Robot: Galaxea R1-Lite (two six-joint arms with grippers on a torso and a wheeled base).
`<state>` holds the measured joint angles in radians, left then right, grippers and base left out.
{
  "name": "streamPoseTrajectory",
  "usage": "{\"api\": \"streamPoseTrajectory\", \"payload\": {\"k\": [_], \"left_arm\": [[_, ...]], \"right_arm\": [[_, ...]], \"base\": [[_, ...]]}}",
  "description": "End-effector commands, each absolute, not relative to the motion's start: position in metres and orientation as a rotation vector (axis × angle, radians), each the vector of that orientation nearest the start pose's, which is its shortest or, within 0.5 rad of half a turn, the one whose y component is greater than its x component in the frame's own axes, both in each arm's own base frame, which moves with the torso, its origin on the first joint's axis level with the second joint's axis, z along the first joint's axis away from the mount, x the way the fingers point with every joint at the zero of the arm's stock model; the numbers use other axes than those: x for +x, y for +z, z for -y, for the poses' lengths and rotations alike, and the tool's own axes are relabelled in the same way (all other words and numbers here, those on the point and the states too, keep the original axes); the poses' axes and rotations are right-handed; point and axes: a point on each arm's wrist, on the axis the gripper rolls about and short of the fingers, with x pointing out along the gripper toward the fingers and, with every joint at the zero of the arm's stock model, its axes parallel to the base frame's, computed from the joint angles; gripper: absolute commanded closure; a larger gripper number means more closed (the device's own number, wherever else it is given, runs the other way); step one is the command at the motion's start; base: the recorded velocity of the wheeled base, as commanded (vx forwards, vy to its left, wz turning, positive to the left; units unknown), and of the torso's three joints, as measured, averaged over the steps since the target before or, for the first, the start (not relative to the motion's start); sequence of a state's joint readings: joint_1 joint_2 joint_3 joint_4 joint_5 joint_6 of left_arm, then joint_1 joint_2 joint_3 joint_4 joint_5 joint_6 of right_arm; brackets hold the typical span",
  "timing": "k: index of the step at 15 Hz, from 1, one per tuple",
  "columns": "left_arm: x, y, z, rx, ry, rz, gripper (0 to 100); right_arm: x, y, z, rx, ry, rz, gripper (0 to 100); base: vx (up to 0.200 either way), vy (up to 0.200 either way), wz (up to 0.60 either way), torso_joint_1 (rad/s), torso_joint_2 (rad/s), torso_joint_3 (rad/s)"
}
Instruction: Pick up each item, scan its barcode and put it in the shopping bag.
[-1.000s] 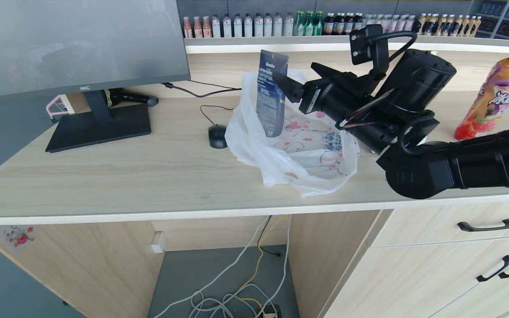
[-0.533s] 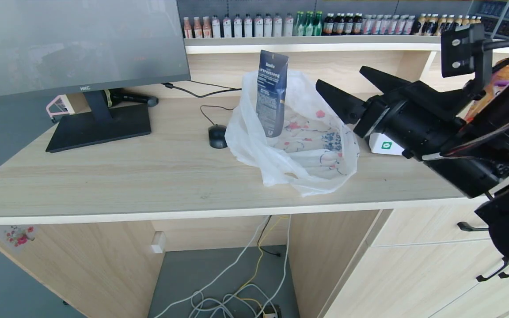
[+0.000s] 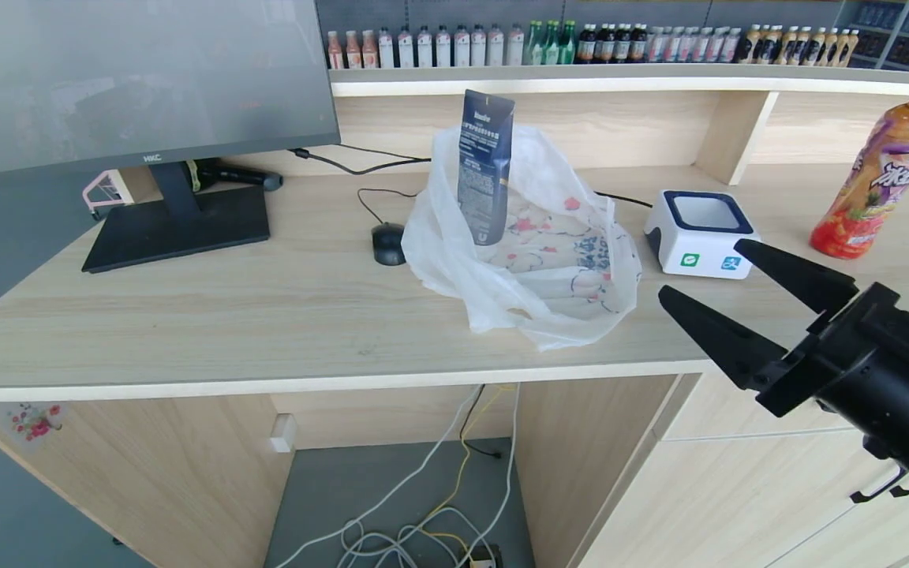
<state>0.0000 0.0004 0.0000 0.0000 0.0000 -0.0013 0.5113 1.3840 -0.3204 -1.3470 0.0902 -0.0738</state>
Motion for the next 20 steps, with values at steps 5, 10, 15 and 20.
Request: {"api": "streamPoseTrajectory", "payload": {"k": [5,10,15,20], "left_arm": [[-0.023,0.075,0.0,-0.002,0.0,0.0,100],[-0.023,0.075,0.0,-0.003,0.0,0.0,100],[-0.023,0.075,0.0,0.0,-0.002,0.0,100],[-0.023,0.075,0.0,0.0,-0.002,0.0,100]], "right_arm": [[0.163,0.205,-0.088,-0.013,0.564,0.298,0],[0.185,0.199,-0.102,-0.022,0.58,0.263,0],[0.189,0.197,-0.105,-0.032,0.601,0.26,0],[0.184,0.192,-0.103,-0.054,0.615,0.245,0]], "base": [[0.0,0.0,0.0,0.0,0.0,0.0],[0.0,0.0,0.0,0.0,0.0,0.0],[0.0,-0.12,0.0,0.002,0.0,0.0],[0.0,-0.2,0.0,0.002,0.0,0.003]]}}
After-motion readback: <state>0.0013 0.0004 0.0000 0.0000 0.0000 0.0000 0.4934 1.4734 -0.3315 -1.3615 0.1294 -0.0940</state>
